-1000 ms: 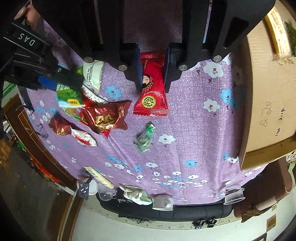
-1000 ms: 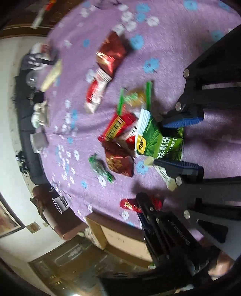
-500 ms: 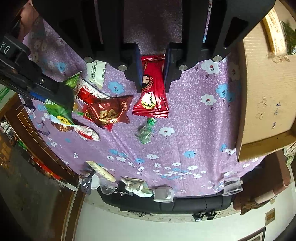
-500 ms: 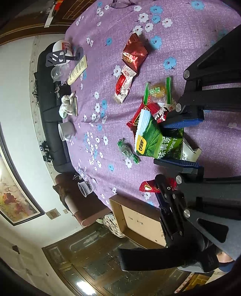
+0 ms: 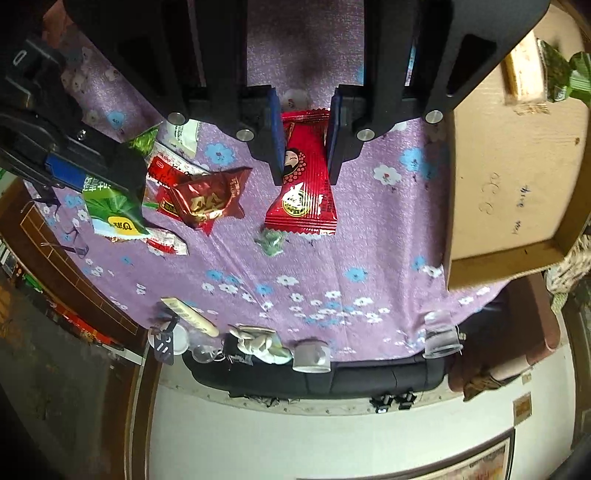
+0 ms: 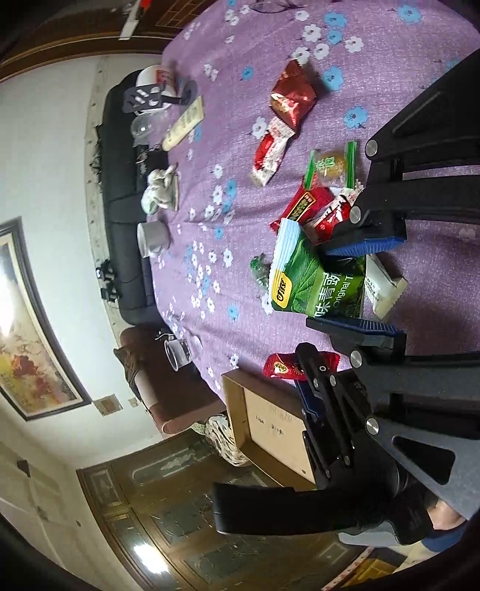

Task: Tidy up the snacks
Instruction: 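Lift the red packet and green pea bag off the table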

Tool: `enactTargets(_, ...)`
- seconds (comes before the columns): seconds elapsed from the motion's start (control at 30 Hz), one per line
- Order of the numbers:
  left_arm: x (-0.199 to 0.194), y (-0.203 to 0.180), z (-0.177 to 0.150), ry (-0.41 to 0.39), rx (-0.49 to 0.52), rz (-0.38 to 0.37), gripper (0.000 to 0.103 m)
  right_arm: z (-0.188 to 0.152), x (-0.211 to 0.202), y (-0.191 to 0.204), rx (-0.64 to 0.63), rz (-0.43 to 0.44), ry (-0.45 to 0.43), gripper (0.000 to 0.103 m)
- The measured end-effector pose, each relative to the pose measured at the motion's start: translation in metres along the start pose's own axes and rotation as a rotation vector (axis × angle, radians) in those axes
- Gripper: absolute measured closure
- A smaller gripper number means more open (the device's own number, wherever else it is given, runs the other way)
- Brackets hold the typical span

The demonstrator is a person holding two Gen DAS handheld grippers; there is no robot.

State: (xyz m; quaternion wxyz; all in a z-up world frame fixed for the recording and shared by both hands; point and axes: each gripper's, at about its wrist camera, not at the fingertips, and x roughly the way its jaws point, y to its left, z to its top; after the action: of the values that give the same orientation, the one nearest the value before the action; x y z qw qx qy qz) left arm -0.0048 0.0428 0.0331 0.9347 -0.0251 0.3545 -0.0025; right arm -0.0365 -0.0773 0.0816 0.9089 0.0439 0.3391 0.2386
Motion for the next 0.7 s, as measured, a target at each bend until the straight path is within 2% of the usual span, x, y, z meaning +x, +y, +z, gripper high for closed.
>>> enactTargets(0.27,-0.010,-0.006,0.000,-0.063,0.035,0.050,0.086,-0.001,0.001,0.000,-0.002,0.002,-0.004,0.073)
enactTargets(0.7,-0.018,-0.011,-0.001,-0.111,0.065,0.097,0.086,-0.001,0.000,0.001,-0.009,-0.006,-0.010,0.073)
